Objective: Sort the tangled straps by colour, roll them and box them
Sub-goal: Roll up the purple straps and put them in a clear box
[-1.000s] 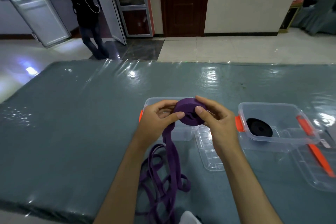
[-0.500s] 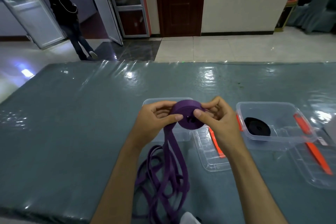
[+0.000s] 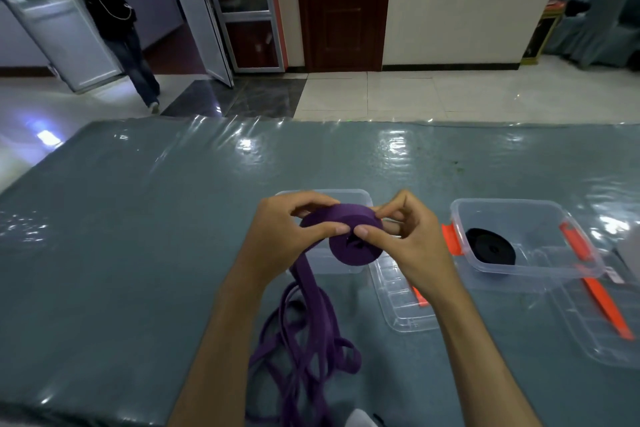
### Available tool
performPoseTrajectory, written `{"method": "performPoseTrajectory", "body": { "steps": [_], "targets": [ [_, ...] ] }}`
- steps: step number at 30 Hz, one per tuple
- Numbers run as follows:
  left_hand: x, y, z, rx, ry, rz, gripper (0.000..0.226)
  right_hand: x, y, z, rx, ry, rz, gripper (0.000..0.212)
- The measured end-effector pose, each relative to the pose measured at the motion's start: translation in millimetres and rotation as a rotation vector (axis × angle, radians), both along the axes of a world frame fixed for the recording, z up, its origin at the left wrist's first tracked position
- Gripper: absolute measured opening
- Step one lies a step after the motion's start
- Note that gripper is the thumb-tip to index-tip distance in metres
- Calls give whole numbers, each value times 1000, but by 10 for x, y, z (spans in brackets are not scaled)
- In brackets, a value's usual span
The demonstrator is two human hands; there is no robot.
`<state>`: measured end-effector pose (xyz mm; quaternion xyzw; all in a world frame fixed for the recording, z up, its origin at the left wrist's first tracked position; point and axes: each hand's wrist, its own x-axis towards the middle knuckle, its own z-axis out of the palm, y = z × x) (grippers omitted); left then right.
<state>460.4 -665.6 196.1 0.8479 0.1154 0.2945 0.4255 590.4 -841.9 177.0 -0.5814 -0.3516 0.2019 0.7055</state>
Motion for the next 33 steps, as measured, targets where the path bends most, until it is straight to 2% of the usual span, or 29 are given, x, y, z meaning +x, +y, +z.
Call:
{"method": "performPoseTrajectory", "body": {
  "steps": [2,6,11,19,24,30,33],
  "targets": [
    [25,-17,-3,111,-14,38,29,30,-5,48,-16,-50,-26,31],
    [63,-28,-5,117,6,-5,26,-3,23,74,16,-113,-80,33],
    [38,61,-23,334,97,-39,33,-58,50,20,-50,-179,-132,27],
    [5,107,-34,343,160,-53,30,-75,67,41,-31,-178,-146,25],
    [9,96,-40,89,89,-86,29,-75,57,61,84,-49,-130,28],
    [27,-8,-20,-478,-39,-229,26,-82,105,23,230,174,-49,27],
    [7,-26,4,-520,-65,-239,26,-18,65,16,194,189,80,34]
  ]
}}
